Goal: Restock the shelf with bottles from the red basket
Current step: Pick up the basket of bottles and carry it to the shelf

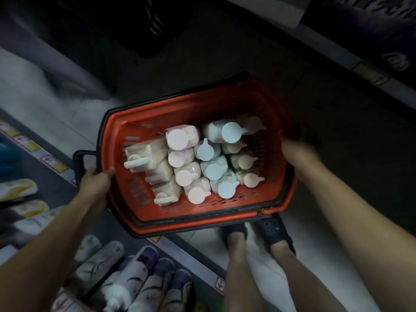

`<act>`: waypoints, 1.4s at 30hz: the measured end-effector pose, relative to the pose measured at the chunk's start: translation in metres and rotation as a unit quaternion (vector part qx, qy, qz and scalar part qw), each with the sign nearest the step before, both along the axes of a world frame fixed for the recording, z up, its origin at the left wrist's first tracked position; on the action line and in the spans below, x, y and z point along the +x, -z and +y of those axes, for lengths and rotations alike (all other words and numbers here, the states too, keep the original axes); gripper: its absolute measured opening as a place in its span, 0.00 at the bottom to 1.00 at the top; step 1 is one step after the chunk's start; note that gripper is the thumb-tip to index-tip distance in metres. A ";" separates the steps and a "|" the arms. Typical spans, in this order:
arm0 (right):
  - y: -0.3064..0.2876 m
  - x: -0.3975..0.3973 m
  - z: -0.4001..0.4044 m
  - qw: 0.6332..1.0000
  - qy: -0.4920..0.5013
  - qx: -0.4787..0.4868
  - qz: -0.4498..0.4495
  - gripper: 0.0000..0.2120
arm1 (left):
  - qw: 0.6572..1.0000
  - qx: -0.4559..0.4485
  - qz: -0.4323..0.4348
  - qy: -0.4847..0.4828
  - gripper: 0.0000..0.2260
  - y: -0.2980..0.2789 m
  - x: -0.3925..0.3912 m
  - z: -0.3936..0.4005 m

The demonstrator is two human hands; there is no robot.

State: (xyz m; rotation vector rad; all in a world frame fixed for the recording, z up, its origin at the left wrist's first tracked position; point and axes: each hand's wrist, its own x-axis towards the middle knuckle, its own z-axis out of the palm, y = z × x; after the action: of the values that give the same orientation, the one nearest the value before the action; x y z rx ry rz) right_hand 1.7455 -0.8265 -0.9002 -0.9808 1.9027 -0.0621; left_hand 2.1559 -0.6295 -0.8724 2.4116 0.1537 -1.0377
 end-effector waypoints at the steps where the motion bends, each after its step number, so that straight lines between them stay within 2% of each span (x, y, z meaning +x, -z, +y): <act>1: -0.001 0.001 -0.001 1.000 -0.008 0.002 0.009 0.23 | 1.000 -0.007 0.011 -0.017 0.17 0.003 0.005 0.002; 4: -0.008 0.000 -0.004 0.999 -0.038 0.005 0.033 0.19 | 0.998 0.016 0.051 -0.031 0.16 -0.002 0.012 0.000; 9: -0.030 -0.026 0.022 0.999 0.006 -0.005 0.049 0.13 | 0.995 0.052 0.082 0.002 0.15 -0.027 -0.014 -0.020; 12: -0.042 -0.048 0.047 0.995 0.092 0.017 0.032 0.13 | 0.993 0.062 0.088 0.040 0.11 -0.042 -0.034 -0.038; 17: -0.066 -0.087 0.074 0.971 0.240 -0.001 0.021 0.17 | 0.986 0.074 0.089 0.120 0.15 -0.061 -0.059 -0.086; 23: -0.089 -0.147 0.100 0.944 0.327 -0.003 0.035 0.18 | 0.967 0.092 0.111 0.211 0.14 -0.083 -0.118 -0.120; 26: -0.101 -0.183 0.113 0.929 0.369 0.002 0.035 0.22 | 0.959 0.090 0.105 0.247 0.15 -0.097 -0.155 -0.144; 28: -0.113 -0.206 0.121 0.912 0.408 -0.008 0.035 0.24 | 0.953 0.097 0.105 0.268 0.15 -0.108 -0.184 -0.164; 33: -0.147 -0.261 0.159 0.849 0.526 -0.024 0.031 0.08 | 0.921 0.098 0.120 0.358 0.18 -0.135 -0.266 -0.220; 35: -0.157 -0.280 0.180 0.815 0.579 -0.023 0.030 0.07 | 0.903 0.093 0.123 0.401 0.17 -0.147 -0.307 -0.240; 38: -0.179 -0.305 0.211 0.771 0.635 -0.023 0.028 0.11 | 0.858 0.095 0.106 0.494 0.13 -0.166 -0.374 -0.269; 40: -0.193 -0.320 0.231 0.735 0.676 -0.027 0.039 0.09 | 0.828 0.089 0.097 0.546 0.12 -0.177 -0.421 -0.288; 42: -0.210 -0.335 0.247 0.705 0.708 -0.026 0.044 0.07 | 0.796 0.063 0.122 0.590 0.16 -0.189 -0.463 -0.301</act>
State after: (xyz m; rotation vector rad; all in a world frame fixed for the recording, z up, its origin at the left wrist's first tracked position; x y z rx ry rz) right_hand 1.4109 -0.5796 -0.6906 0.6853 2.2965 -0.9662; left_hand 1.6928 -0.9309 -0.6830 2.3580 -1.4100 -1.8548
